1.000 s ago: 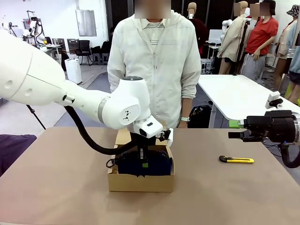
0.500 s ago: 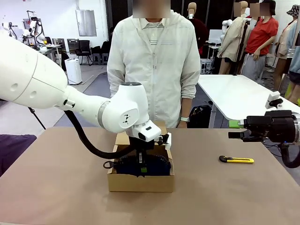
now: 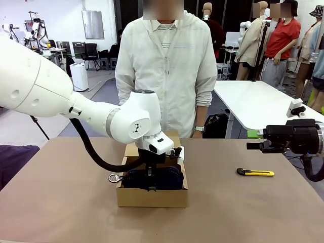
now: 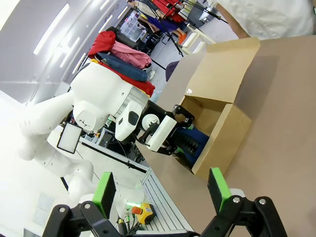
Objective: Pack the items into the box.
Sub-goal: Pick up the item specified by the human and place it in the Mailer Box.
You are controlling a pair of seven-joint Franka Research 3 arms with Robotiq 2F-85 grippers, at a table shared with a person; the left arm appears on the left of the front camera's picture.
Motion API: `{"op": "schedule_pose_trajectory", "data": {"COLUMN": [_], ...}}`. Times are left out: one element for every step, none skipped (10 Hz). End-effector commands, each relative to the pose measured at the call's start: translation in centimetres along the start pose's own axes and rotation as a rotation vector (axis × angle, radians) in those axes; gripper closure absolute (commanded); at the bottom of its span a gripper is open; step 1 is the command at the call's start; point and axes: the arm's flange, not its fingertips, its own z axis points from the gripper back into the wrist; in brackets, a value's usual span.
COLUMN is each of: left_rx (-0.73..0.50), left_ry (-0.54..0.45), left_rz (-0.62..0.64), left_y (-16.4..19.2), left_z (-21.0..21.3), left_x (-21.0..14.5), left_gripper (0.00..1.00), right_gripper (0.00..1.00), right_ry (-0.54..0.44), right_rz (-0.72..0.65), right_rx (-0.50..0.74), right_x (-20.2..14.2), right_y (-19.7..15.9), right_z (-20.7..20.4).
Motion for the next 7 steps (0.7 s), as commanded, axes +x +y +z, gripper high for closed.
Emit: {"op": "schedule_pose_trajectory", "data": {"left_rx": [0.081, 0.155, 0.240, 0.306, 0.328, 0.321, 0.275], "left_ry": [-0.023, -0.068, -0.107, -0.126, -0.154, -0.199, -0.268], "left_rz": [0.049, 0.082, 0.114, 0.156, 0.181, 0.205, 0.256], "left_y": [-2.6, -3.9, -4.7, -5.3, -5.8, -6.8, -8.1], "left_z": [2.5, 5.1, 7.4, 9.1, 10.8, 13.3, 15.6], "left_x": [-2.0, -3.4, -4.8, -6.0, -7.3, -9.7, -13.2], "left_gripper": [0.00, 0.00, 0.00, 0.00, 0.00, 0.00, 0.00], "right_gripper": [0.00, 0.00, 0.00, 0.00, 0.00, 0.00, 0.00], "right_ry": [-0.018, -0.018, -0.018, -0.018, -0.018, -0.018, -0.018], "right_rz": [0.002, 0.002, 0.002, 0.002, 0.002, 0.002, 0.002], "right_rx": [0.000, 0.000, 0.000, 0.000, 0.000, 0.000, 0.000], "right_x": [0.1, 0.1, 0.1, 0.1, 0.1, 0.1, 0.1], "right_y": [0.2, 0.2, 0.2, 0.2, 0.2, 0.2, 0.2], "right_z": [-0.1, -0.1, -0.1, -0.1, -0.1, -0.1, -0.1]}}
